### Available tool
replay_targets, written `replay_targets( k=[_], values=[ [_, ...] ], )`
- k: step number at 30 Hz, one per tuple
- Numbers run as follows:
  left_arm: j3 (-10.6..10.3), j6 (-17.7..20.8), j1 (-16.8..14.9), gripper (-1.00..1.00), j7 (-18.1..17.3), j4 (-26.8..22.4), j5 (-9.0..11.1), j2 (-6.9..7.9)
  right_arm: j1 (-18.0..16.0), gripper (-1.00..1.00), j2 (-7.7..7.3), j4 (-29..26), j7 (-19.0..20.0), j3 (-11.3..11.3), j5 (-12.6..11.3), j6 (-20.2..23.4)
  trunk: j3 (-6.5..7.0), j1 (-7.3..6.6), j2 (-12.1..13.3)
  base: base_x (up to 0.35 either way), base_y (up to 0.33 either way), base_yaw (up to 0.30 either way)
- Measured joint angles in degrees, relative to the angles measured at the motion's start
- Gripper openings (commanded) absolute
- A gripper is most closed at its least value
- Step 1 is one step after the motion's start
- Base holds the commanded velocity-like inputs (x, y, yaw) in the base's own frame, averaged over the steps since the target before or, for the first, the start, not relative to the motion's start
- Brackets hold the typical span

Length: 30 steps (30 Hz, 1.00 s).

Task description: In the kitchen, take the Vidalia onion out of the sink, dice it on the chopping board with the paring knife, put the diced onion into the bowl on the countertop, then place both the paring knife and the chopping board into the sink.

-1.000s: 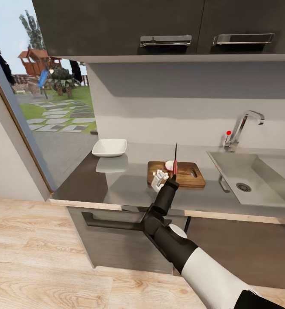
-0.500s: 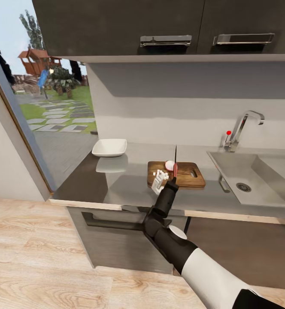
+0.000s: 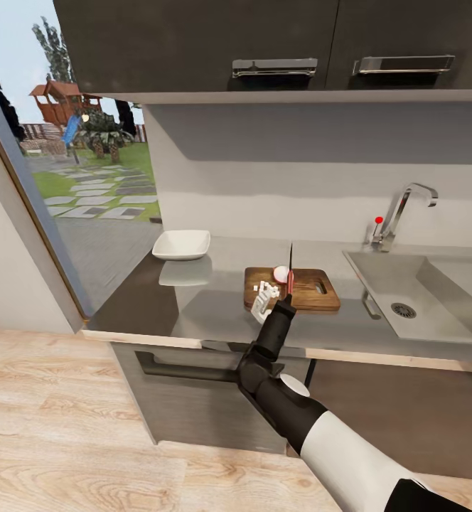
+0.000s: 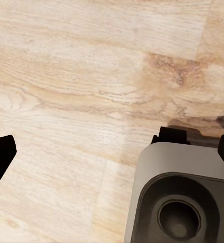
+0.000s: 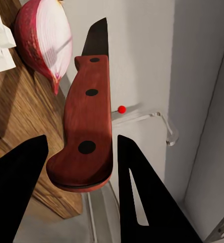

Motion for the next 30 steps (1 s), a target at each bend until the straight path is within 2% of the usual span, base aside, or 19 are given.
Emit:
replay_targets(
  k=[8, 10, 30],
  values=[
    [0.00, -0.02, -0.01, 1.00, 0.00, 0.00, 0.00, 0.00, 0.00, -1.00, 0.00, 1.47, 0.01, 0.02, -0.05, -0.13, 0.00, 0.00, 0.00, 0.000, 0.000, 0.000],
    [0.00, 0.00, -0.01, 1.00, 0.00, 0.00, 0.00, 0.00, -0.02, -1.00, 0.00, 1.95, -0.07, 0.12, 0.75, 0.05, 0.01, 0.00, 0.00, 0.000, 0.000, 0.000],
    [0.00, 0.00, 0.01, 1.00, 0.00, 0.01, 0.00, -0.01, -0.03, -1.00, 0.00, 2.29, -0.05, 0.18, 1.39, 0.19, 0.01, 0.00, 0.00, 0.000, 0.000, 0.000]
  ],
)
